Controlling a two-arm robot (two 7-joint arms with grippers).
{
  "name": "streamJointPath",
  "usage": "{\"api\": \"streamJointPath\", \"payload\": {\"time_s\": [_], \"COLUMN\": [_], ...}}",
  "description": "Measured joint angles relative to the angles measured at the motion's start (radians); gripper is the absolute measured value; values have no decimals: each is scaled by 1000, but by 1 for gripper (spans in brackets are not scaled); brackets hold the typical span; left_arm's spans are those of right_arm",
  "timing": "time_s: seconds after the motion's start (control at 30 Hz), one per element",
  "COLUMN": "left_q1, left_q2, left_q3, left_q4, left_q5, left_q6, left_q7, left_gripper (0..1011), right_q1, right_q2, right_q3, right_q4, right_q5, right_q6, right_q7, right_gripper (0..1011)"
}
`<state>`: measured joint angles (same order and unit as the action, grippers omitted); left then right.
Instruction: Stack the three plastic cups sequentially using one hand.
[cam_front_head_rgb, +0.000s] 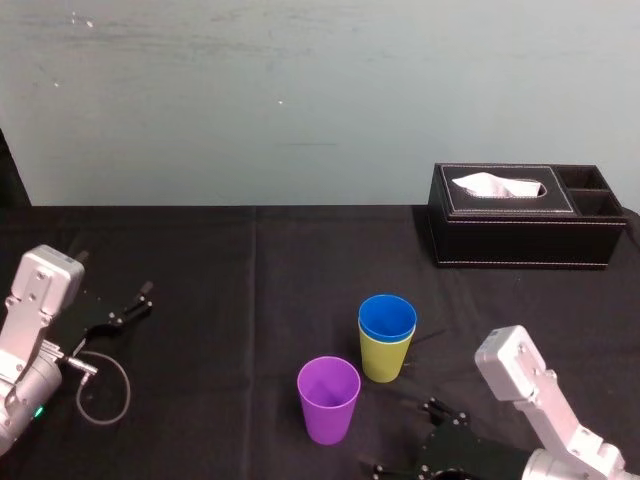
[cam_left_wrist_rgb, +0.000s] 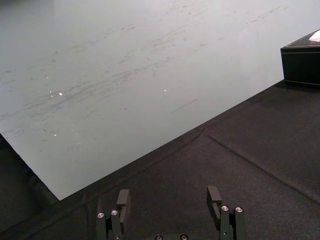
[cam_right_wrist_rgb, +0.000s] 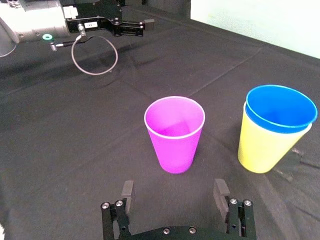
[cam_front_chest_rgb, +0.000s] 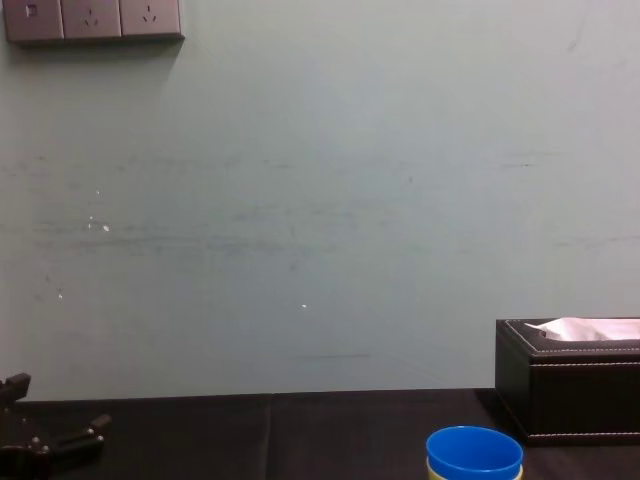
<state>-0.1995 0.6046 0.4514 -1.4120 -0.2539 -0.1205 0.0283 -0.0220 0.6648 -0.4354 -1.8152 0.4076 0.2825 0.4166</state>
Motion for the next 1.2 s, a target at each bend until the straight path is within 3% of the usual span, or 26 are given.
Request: {"api": "streamJointPath", "payload": {"time_s": [0.4, 1.2], "left_q1": [0, 0], "left_q2": [0, 0], "left_q3": [0, 0], "left_q4": [0, 0], "left_q5": [0, 0], "left_q6": [0, 0], "left_q7": [0, 0], "left_gripper": [1000, 1000], "right_q1": [56, 127], "right_q2": [-80, -152], "right_q3": [-32, -67], "right_q4": [70, 144], "right_q5": [-40, -60], "right_q6": [-24, -11], "right_q7": [10, 30], "right_gripper": [1003, 1003]}}
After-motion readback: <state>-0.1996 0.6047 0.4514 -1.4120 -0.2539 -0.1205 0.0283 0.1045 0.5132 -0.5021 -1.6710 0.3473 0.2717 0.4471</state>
